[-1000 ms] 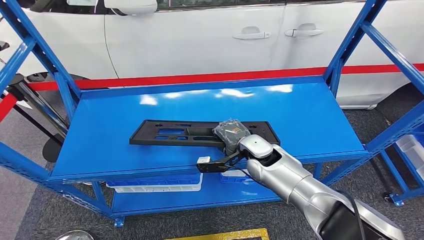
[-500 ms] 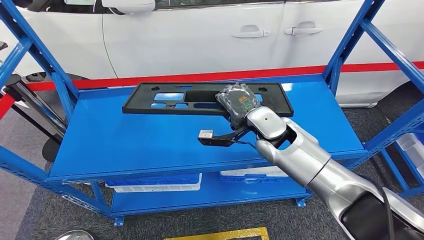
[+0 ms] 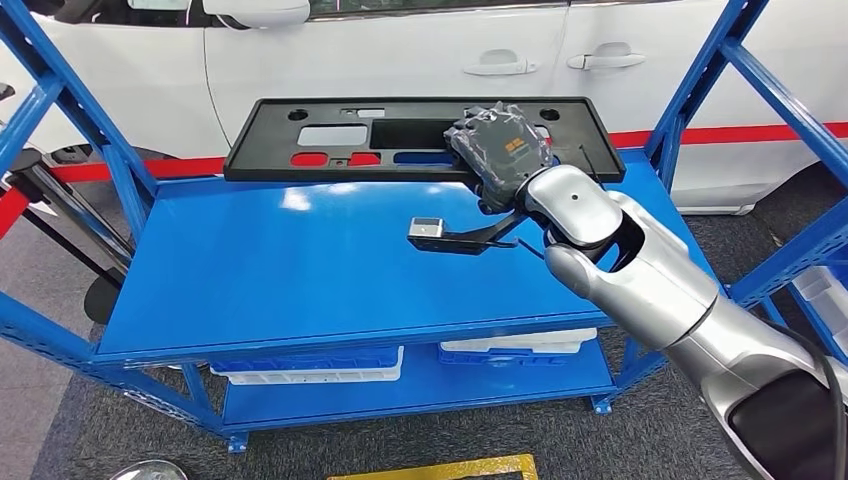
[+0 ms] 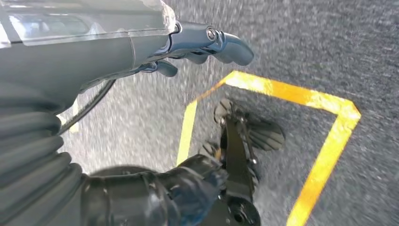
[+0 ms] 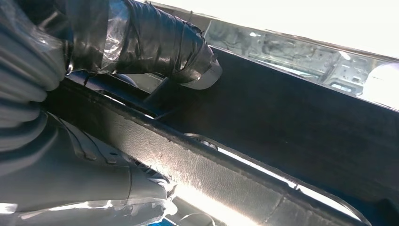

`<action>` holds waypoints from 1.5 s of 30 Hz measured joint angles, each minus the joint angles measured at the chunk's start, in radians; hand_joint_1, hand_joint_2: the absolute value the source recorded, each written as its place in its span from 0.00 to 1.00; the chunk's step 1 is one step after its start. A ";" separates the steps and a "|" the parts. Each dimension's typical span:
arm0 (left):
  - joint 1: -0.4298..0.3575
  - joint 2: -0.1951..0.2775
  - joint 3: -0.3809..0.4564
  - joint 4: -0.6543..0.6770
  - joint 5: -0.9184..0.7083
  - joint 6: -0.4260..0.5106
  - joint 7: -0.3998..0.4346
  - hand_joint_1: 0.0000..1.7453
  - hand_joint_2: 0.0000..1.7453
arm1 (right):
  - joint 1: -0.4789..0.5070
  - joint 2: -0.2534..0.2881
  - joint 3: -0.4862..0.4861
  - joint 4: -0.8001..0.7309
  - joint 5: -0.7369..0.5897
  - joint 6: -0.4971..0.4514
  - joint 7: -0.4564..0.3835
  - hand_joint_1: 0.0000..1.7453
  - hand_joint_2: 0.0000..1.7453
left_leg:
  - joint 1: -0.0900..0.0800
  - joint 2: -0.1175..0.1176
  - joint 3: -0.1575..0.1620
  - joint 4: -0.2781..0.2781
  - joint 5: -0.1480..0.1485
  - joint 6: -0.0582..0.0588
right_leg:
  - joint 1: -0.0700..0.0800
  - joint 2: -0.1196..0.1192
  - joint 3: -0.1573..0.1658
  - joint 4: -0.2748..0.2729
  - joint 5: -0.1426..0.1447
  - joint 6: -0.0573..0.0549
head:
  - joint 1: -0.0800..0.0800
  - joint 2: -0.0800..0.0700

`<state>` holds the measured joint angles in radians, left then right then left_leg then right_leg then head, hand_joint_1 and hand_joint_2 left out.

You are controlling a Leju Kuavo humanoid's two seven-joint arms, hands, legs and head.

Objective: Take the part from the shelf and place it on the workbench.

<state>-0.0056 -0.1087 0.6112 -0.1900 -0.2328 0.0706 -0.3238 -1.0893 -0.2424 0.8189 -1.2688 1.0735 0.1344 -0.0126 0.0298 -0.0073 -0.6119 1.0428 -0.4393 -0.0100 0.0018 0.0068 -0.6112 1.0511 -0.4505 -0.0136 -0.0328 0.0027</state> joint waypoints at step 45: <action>-0.012 0.012 0.025 0.000 -0.042 0.002 -0.027 0.00 1.00 | 0.084 -0.092 -0.097 -0.117 -0.011 -0.042 0.010 1.00 1.00 | 0.014 0.002 -0.002 -0.004 0.012 0.005 | -0.041 0.001 -0.007 0.010 0.005 0.060 | 0.002 0.000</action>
<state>-0.0173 -0.0962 0.6362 -0.1903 -0.2753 0.0729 -0.3511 -1.0057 -0.3348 0.7224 -1.3858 1.0629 0.0923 -0.0029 0.0441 -0.0054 -0.6135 1.0387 -0.4277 -0.0047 -0.0393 0.0079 -0.6177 1.0608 -0.4452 0.0464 -0.0303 0.0024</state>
